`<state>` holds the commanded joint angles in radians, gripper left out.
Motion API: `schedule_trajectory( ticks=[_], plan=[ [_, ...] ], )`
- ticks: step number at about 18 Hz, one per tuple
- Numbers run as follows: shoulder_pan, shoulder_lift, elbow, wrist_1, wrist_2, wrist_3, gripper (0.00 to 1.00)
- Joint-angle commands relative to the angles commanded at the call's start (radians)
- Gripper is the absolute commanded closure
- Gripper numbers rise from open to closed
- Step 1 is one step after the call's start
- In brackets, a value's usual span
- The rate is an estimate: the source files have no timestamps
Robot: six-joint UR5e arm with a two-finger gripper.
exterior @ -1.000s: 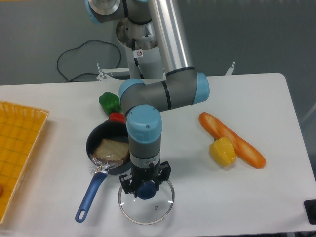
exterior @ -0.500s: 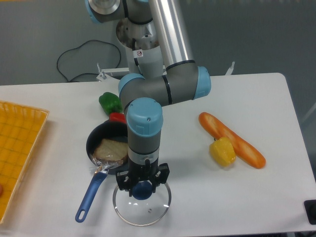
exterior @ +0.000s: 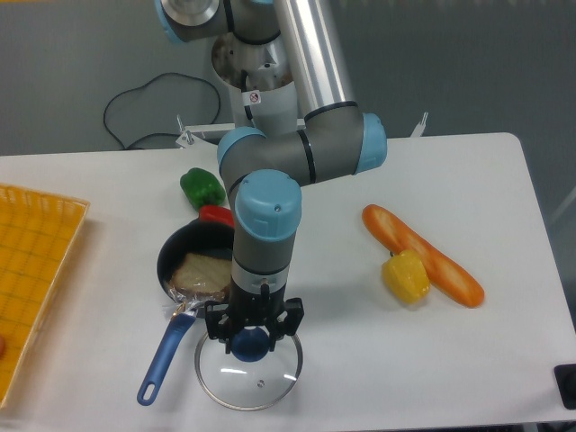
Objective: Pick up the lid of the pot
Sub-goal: 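Lift the glass lid by its knob and move it toward the saucepan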
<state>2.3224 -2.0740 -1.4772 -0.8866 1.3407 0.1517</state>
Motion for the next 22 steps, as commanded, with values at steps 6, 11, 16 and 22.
schedule_trajectory(
  ticks=[6, 11, 16, 22],
  plan=[
    [-0.002, -0.002, 0.0, 0.0, -0.006, 0.043, 0.38],
    [0.002, 0.002, -0.008, 0.0, -0.012, 0.043, 0.37],
    [0.002, 0.006, -0.011, 0.0, -0.011, 0.051, 0.37],
    [0.002, 0.008, -0.015, 0.0, -0.011, 0.051, 0.37]
  ],
)
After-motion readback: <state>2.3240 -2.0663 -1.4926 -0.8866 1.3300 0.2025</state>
